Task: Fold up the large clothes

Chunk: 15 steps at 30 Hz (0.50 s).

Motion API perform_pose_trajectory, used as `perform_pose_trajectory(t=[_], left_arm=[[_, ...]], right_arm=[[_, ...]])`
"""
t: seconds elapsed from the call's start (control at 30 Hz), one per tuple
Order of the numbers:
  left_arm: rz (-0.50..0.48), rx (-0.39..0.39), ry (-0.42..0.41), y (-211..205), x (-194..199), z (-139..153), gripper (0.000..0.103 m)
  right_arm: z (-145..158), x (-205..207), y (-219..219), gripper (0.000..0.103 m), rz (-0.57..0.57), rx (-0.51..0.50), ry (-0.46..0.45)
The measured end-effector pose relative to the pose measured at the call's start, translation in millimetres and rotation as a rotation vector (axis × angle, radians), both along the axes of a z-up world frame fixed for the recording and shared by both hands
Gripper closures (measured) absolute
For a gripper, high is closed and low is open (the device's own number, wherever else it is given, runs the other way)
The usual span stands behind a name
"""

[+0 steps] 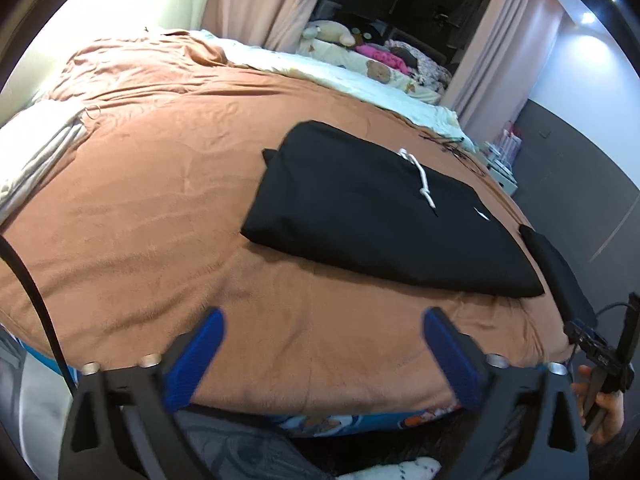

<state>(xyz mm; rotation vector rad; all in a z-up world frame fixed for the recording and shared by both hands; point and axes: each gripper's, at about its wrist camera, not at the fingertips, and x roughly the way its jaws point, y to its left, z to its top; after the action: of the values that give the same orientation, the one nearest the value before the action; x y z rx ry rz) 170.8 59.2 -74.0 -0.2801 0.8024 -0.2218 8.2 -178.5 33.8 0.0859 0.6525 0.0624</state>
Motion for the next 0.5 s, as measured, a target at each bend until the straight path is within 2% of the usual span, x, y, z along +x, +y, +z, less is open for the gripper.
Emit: perform_pose_trajectory(t=[0.2,0.4,0.5], left_arm=[[0.014,-0.029,0.022,7.0,26.3,-4.5,0.000],[0.023,-0.134,0.081,18.4,56.6,-14.9,0.001],[0.034,-0.190,0.120,27.0,73.5,-23.8,0.007]], right_arm=[[0.9,29.2,5.5,0.008,0.033,0.044,0.020],[4.0,63.1,21.4,0.008,0.073,0.083,0.024],[5.4,77.1,26.7,0.008,0.095,0.085,0.019]])
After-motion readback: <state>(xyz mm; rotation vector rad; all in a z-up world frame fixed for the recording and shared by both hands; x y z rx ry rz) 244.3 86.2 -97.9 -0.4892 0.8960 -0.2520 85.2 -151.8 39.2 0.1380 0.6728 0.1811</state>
